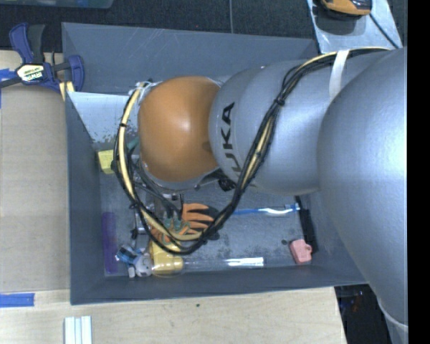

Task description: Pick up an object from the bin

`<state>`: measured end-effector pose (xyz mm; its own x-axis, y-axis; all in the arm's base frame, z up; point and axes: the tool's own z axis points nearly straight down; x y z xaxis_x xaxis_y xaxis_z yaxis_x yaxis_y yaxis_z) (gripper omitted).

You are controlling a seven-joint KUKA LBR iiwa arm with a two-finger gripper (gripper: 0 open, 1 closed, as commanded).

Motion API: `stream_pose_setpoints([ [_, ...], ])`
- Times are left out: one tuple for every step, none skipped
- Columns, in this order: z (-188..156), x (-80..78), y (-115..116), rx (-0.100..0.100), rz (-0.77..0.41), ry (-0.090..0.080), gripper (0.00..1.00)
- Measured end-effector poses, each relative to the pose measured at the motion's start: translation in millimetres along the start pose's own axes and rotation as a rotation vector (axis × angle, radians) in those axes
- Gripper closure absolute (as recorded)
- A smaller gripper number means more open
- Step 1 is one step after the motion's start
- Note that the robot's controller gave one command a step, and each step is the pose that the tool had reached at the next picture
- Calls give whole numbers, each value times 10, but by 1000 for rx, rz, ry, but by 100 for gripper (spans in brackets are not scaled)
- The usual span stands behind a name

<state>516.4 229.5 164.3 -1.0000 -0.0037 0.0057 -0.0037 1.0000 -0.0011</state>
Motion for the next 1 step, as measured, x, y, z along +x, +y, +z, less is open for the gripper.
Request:
stream_pose_setpoints([
  [-49, -22, -14, -2, 3, -8, 0],
])
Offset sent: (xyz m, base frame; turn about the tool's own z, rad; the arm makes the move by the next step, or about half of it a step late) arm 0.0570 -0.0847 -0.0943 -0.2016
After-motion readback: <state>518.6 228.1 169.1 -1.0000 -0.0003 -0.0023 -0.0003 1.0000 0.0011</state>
